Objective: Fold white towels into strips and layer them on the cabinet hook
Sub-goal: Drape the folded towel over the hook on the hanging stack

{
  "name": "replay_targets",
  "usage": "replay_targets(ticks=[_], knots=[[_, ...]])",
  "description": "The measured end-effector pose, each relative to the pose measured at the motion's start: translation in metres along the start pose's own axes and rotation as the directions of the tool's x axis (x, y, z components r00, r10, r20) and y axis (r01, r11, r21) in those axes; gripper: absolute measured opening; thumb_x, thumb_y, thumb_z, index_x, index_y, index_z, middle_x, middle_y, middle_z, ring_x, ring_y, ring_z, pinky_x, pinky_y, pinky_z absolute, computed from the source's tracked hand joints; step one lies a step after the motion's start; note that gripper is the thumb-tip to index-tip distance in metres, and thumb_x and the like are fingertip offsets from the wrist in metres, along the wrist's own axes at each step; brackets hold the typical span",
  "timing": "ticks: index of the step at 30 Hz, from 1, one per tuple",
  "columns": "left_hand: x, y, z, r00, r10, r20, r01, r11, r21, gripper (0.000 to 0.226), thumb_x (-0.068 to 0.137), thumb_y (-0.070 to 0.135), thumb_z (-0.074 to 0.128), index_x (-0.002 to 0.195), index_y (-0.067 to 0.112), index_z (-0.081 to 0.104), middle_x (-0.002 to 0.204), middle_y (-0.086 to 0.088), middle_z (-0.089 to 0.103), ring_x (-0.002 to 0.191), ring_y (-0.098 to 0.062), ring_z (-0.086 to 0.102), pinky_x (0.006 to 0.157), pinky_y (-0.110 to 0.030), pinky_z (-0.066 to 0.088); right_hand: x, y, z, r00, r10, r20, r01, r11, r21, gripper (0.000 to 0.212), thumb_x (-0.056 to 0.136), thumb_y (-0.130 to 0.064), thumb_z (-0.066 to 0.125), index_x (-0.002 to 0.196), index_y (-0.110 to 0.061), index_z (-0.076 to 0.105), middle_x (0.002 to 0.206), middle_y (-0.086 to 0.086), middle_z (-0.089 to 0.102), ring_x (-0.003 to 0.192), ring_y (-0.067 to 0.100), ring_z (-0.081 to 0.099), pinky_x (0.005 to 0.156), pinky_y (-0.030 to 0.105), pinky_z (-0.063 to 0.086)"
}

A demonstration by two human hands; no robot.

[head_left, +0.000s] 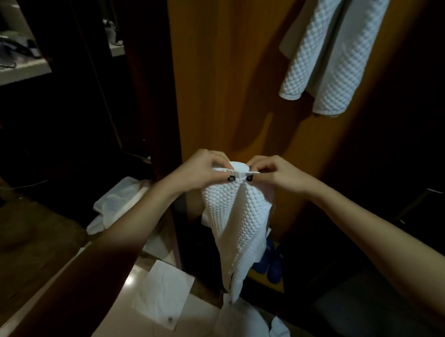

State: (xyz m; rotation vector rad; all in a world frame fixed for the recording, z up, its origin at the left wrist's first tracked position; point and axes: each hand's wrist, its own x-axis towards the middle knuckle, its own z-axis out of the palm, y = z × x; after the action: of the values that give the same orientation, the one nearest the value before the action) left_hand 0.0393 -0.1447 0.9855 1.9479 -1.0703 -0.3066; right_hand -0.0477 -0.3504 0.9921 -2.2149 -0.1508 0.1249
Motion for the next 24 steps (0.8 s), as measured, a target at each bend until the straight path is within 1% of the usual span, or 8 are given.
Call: replay_targets(ticks=[3,6,9,11,16,18,21,24], knots=[[0.027,0.007,-0.003,0.999,0.032,-0.044,-0.033,0.999,-0.016,0.008,0.083,0.007,0.073,0.087,0.014,0.076,0.093,-0.001,0.068,0.085,-0.006,0.062,0.081,-0.023,0.047,-0.002,0.0,-0.024,0.999,0.009,0.053,-0.007,0.999,-0.037,0.014,0.091,-0.005,0.063,0.089,0.007,0.069,0.122,0.004,0.063,0.107,0.022,0.06,0.095,0.032,0.045],[0.055,0.021,-0.014,0.997,0.079,0.01,-0.079,0.997,-0.006,0.004,0.083,0.013,0.074,0.082,0.017,0.075,0.091,0.002,0.069,0.086,-0.005,0.063,0.083,-0.026,0.047,-0.009,-0.006,-0.05,0.999,0.024,-0.045,-0.026,0.999,-0.044,0.012,0.089,-0.008,0.067,0.087,0.004,0.071,0.103,0.008,0.065,0.093,0.014,0.061,0.091,0.033,0.047],[0.078,0.04,-0.019,0.986,0.163,0.032,-0.165,0.984,0.072,0.003,0.082,0.016,0.076,0.079,0.017,0.074,0.087,0.004,0.068,0.083,-0.007,0.062,0.081,-0.027,0.047,-0.017,-0.016,-0.068,0.994,0.011,-0.107,-0.021,0.995,-0.096,0.016,0.086,-0.008,0.071,0.071,-0.012,0.069,0.088,-0.006,0.053,0.082,-0.004,0.052,0.082,0.013,0.039],[0.09,0.051,-0.019,0.978,0.207,0.026,-0.208,0.97,0.123,0.005,0.081,0.017,0.077,0.079,0.014,0.074,0.085,0.003,0.067,0.083,-0.01,0.062,0.079,-0.03,0.047,-0.021,-0.021,-0.074,0.989,-0.021,-0.147,0.0,0.99,-0.141,0.027,0.086,-0.008,0.071,0.065,-0.024,0.065,0.084,-0.009,0.049,0.079,-0.005,0.048,0.079,0.011,0.036],[0.109,0.063,-0.011,0.978,0.193,-0.078,-0.181,0.974,0.135,0.011,0.079,0.02,0.078,0.074,0.016,0.07,0.083,-0.001,0.068,0.081,-0.013,0.063,0.076,-0.033,0.049,-0.035,-0.015,-0.083,0.968,-0.014,-0.252,-0.057,0.961,-0.272,0.015,0.091,-0.02,0.067,0.078,-0.012,0.068,0.085,-0.01,0.052,0.081,0.005,0.052,0.078,0.022,0.04],[0.114,0.063,-0.008,0.978,0.153,-0.141,-0.134,0.981,0.14,0.013,0.079,0.023,0.079,0.075,0.016,0.069,0.083,-0.001,0.068,0.08,-0.013,0.062,0.071,-0.029,0.047,-0.044,-0.007,-0.085,0.953,-0.008,-0.303,-0.108,0.924,-0.366,0.017,0.091,-0.026,0.067,0.078,-0.015,0.065,0.08,-0.01,0.055,0.07,0.001,0.05,0.069,0.023,0.038],[0.117,0.06,-0.009,0.972,0.057,-0.227,-0.042,0.997,0.07,0.016,0.078,0.026,0.08,0.073,0.019,0.067,0.076,0.008,0.063,0.071,-0.004,0.057,0.059,-0.019,0.041,-0.057,0.009,-0.087,0.931,0.067,-0.36,-0.226,0.879,-0.421,0.025,0.091,-0.027,0.068,0.082,-0.003,0.068,0.07,0.001,0.059,0.06,0.003,0.045,0.062,0.026,0.035],[0.112,0.059,-0.008,0.967,0.014,-0.256,-0.004,0.999,0.039,0.016,0.08,0.027,0.078,0.072,0.022,0.066,0.076,0.011,0.062,0.071,0.0,0.056,0.058,-0.018,0.038,-0.068,0.025,-0.084,0.921,0.151,-0.358,-0.298,0.865,-0.404,0.015,0.092,-0.021,0.066,0.095,-0.01,0.075,0.089,-0.003,0.072,0.079,0.006,0.063,0.077,0.031,0.05]])
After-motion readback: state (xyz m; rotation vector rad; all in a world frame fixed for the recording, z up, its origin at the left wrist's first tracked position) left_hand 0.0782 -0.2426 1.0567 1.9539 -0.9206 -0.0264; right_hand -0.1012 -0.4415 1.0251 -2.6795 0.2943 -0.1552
